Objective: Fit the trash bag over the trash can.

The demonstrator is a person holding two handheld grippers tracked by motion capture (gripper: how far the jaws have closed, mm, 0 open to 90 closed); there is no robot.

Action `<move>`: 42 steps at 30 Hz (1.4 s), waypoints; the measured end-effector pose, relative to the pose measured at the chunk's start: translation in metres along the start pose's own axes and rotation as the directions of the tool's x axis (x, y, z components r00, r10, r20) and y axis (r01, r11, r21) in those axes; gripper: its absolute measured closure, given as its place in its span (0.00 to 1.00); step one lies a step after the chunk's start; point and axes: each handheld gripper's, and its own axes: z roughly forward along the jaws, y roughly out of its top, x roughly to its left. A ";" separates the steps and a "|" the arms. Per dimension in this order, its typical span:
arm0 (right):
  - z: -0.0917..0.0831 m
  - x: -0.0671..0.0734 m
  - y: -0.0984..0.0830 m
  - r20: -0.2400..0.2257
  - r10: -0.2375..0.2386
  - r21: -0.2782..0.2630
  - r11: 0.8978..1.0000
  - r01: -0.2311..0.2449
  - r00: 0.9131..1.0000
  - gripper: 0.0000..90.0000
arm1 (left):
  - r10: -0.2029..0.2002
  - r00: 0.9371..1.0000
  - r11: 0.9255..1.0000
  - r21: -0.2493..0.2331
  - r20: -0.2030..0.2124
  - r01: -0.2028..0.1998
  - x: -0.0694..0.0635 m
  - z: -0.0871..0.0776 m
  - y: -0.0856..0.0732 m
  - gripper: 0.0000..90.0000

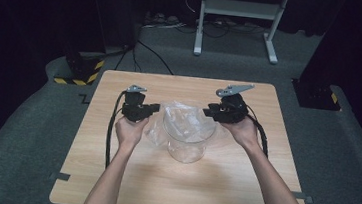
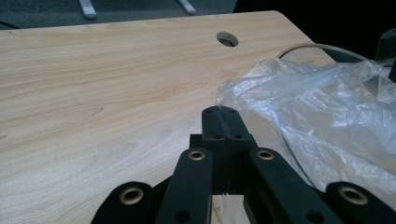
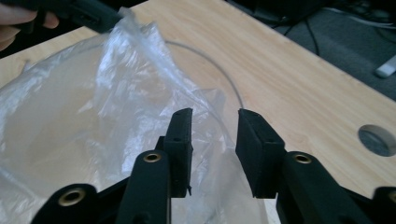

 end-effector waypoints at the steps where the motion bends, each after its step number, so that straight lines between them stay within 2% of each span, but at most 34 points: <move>1: 0.000 0.001 0.000 -0.009 -0.011 0.010 1.000 0.011 1.000 0.84 | 0.007 1.000 1.000 -0.006 -0.001 -0.007 0.000 -0.001 0.000 0.96; 2: 0.000 0.001 0.000 -0.012 -0.019 0.016 1.000 0.019 1.000 0.88 | 0.006 1.000 1.000 -0.020 0.001 -0.006 -0.002 -0.003 0.000 0.91; 5: 0.001 0.004 0.000 -0.015 -0.042 0.024 0.999 0.043 0.999 1.00 | 0.048 0.999 0.997 -0.064 -0.024 -0.050 -0.009 -0.012 0.001 0.69; 9: 0.002 0.006 0.001 -0.003 -0.063 0.024 0.998 0.063 0.998 1.00 | 0.114 0.993 0.990 -0.085 -0.032 -0.116 -0.018 -0.023 0.003 0.56; 12: 0.002 0.006 0.002 0.008 -0.058 0.003 0.998 0.058 0.998 1.00 | 0.158 0.987 0.983 -0.094 -0.031 -0.160 -0.025 -0.025 0.008 0.53; 14: 0.001 0.006 0.003 0.015 -0.055 -0.008 0.998 0.055 0.998 1.00 | 0.193 0.981 0.977 -0.090 -0.027 -0.195 -0.030 -0.024 0.010 0.55; 17: 0.002 0.004 0.003 0.030 -0.044 -0.022 0.999 0.044 0.999 1.00 | 0.248 0.969 0.968 -0.047 -0.019 -0.248 -0.035 -0.015 0.014 0.67; 18: 0.001 0.003 0.003 0.033 -0.036 -0.026 0.999 0.037 0.999 1.00 | 0.252 0.968 0.967 -0.029 -0.013 -0.253 -0.036 -0.012 0.015 0.72; 21: 0.002 -0.001 0.002 0.047 -0.012 -0.042 0.999 0.014 0.999 1.00 | 0.245 0.969 0.969 -0.008 0.002 -0.245 -0.034 -0.003 0.018 0.89; 23: 0.002 -0.004 0.002 0.056 0.000 -0.048 0.999 0.003 0.998 1.00 | 0.227 0.974 0.974 0.001 0.005 -0.227 -0.030 0.001 0.020 0.99; 26: 0.003 -0.005 0.001 0.070 0.007 -0.057 0.998 -0.003 0.998 1.00 | 0.178 0.984 0.984 0.002 0.007 -0.178 -0.025 0.006 0.022 1.00; 28: 0.004 -0.006 0.001 0.082 0.017 -0.067 0.998 -0.011 0.997 1.00 | 0.157 0.988 0.988 0.002 0.008 -0.157 -0.022 0.009 0.025 1.00; 31: 0.007 -0.008 0.000 0.094 0.032 -0.079 0.997 -0.024 0.995 1.00 | 0.134 0.991 0.991 0.004 0.012 -0.134 -0.020 0.012 0.028 1.00; 36: 0.012 -0.011 -0.001 0.113 0.055 -0.096 0.994 -0.045 0.992 1.00 | 0.067 0.997 0.998 -0.002 0.023 -0.067 -0.017 0.022 0.032 1.00; 42: 0.018 -0.016 -0.003 0.147 0.083 -0.098 0.993 -0.069 0.986 1.00 | 0.018 1.000 1.000 0.019 0.018 -0.019 -0.013 0.034 0.031 1.00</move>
